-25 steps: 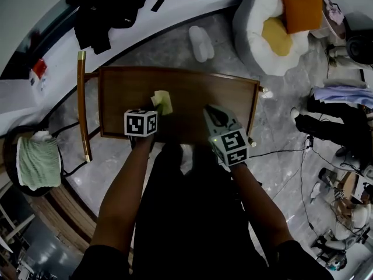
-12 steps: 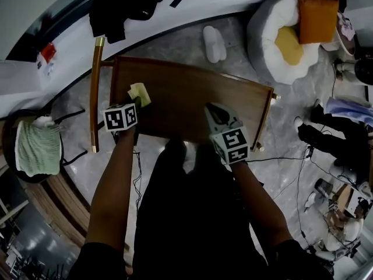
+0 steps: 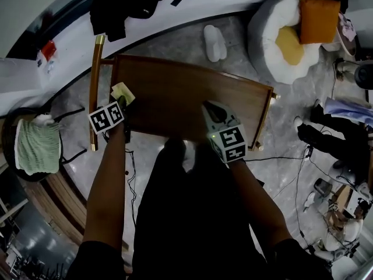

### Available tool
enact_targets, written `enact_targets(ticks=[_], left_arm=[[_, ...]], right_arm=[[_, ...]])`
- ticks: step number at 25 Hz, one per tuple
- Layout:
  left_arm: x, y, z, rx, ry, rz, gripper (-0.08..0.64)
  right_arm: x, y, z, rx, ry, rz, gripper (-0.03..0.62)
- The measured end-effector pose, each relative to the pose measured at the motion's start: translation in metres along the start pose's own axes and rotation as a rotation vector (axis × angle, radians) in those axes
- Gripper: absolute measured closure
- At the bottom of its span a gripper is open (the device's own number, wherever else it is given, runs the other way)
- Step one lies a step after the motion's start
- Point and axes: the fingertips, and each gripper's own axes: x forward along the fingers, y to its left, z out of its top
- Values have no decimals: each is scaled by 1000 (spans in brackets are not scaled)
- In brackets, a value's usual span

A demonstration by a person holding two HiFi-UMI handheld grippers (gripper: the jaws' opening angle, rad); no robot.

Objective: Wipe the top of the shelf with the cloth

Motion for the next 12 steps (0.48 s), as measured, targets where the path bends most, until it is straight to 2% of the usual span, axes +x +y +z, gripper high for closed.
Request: enact_targets(ticks=[3,6,9,12], left_arm=[[-1,1,1,19,3,34,531],[0,-15,-6,51,28,21,531],[5,-63,-24,116,71,-47,531],[17,-136,-53,228,134,-155,531]], right_arm=[[-11,-11,-2,10,-8,-25,563],[-28,-29,-7,30,-20,-52,563],[-51,-53,-21,65,-29,-92,563],[-76,-78,-38,94,-27,-134,563]])
